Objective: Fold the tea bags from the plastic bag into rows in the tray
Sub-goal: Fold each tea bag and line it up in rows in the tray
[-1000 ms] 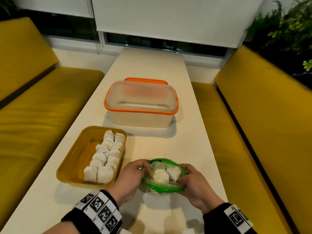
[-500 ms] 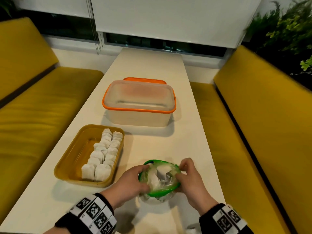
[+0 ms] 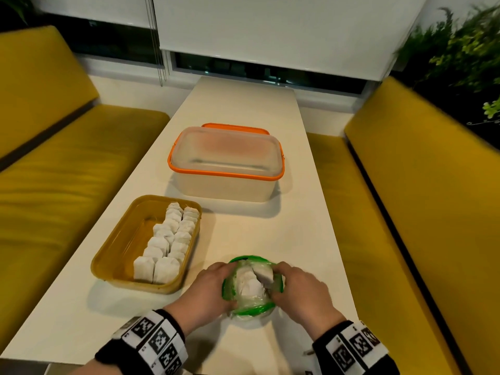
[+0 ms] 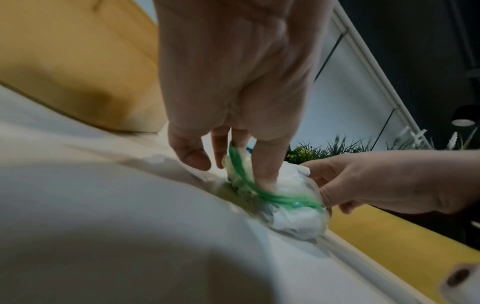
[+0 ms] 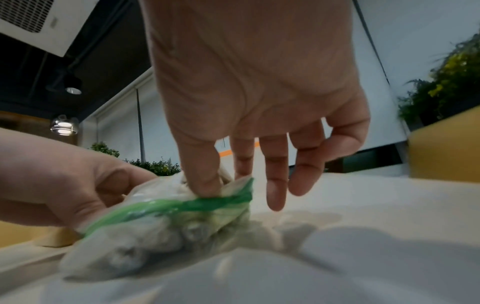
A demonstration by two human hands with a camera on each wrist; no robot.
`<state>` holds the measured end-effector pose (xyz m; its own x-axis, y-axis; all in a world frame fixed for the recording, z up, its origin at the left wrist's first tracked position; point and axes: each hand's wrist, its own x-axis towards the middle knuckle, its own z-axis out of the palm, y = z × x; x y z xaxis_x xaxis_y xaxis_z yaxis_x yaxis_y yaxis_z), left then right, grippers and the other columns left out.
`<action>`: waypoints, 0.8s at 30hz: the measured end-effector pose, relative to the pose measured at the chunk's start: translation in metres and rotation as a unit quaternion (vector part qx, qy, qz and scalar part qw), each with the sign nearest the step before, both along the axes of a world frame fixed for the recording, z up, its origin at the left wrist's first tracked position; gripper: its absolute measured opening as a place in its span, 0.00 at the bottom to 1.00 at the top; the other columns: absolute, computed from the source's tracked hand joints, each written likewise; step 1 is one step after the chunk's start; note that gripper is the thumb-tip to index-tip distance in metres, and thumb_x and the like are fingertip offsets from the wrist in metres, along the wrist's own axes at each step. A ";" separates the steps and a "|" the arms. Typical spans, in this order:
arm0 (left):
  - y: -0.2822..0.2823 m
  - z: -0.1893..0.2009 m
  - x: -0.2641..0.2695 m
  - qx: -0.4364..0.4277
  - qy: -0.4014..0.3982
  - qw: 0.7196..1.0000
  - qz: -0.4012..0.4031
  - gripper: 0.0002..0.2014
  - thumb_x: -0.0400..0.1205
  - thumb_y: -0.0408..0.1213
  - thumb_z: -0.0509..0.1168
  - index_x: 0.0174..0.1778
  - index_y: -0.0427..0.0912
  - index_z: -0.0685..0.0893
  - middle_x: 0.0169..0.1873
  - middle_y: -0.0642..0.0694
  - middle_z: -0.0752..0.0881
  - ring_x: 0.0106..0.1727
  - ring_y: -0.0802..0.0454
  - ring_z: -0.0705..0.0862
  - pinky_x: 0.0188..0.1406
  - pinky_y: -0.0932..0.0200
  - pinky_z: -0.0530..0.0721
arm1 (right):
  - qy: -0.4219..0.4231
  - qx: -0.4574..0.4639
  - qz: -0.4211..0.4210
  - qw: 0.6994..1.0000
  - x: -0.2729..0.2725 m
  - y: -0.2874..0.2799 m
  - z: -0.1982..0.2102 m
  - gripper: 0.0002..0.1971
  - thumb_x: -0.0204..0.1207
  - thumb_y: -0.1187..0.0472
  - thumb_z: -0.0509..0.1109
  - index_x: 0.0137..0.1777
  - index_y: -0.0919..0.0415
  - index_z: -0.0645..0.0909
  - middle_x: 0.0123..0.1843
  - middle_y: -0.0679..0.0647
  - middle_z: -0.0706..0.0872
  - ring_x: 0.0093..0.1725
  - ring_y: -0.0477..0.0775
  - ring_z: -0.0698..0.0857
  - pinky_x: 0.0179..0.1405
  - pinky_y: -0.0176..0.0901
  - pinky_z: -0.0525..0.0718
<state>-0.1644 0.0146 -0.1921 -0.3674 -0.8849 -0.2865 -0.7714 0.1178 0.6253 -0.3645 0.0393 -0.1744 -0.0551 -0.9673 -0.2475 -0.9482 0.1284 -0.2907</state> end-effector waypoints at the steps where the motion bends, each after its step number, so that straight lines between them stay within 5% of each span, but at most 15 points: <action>1: -0.002 -0.001 0.000 0.001 -0.028 1.000 -0.005 0.43 0.70 0.44 0.75 0.80 0.56 0.60 0.73 0.51 0.69 0.71 0.48 0.69 0.71 0.63 0.67 | 0.033 0.007 0.009 0.999 -0.001 -0.003 0.002 0.20 0.73 0.43 0.64 0.66 0.39 0.71 0.58 0.46 0.84 0.58 0.55 0.83 0.48 0.47 0.77; 10: -0.013 0.002 -0.008 0.013 -0.169 0.984 -0.048 0.41 0.70 0.53 0.72 0.78 0.56 0.63 0.69 0.48 0.69 0.68 0.40 0.67 0.71 0.50 0.70 | 0.049 0.092 0.031 0.994 0.000 -0.022 0.002 0.17 0.74 0.47 0.65 0.62 0.45 0.72 0.59 0.48 0.84 0.61 0.57 0.82 0.53 0.52 0.70; 17: -0.012 0.003 -0.008 0.018 -0.146 0.989 -0.035 0.38 0.69 0.53 0.74 0.75 0.57 0.68 0.65 0.48 0.70 0.66 0.42 0.68 0.70 0.52 0.71 | -0.051 0.098 -0.002 0.994 -0.003 -0.020 0.005 0.17 0.69 0.47 0.70 0.58 0.44 0.79 0.50 0.45 0.83 0.58 0.55 0.82 0.56 0.48 0.76; 21: -0.012 0.005 -0.008 0.006 -0.128 0.991 -0.027 0.40 0.67 0.52 0.76 0.75 0.54 0.68 0.65 0.47 0.72 0.66 0.43 0.71 0.68 0.54 0.72 | -0.190 0.058 -0.067 0.978 -0.009 -0.010 0.002 0.29 0.52 0.36 0.70 0.57 0.42 0.84 0.58 0.42 0.80 0.62 0.49 0.80 0.66 0.57 0.76; 24: -0.010 0.007 -0.008 0.002 -0.107 0.994 -0.026 0.39 0.65 0.51 0.77 0.73 0.52 0.71 0.64 0.47 0.73 0.65 0.44 0.74 0.67 0.55 0.73 | -0.228 -0.005 -0.120 0.966 -0.004 -0.003 0.002 0.26 0.53 0.26 0.67 0.43 0.43 0.85 0.60 0.40 0.78 0.65 0.45 0.75 0.69 0.55 0.70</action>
<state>-0.1720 0.0042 -0.1851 -0.3430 -0.8646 -0.3672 -0.8796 0.1585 0.4484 -0.3686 0.0361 -0.1724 -0.1652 -0.9428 -0.2896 -0.6639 0.3234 -0.6743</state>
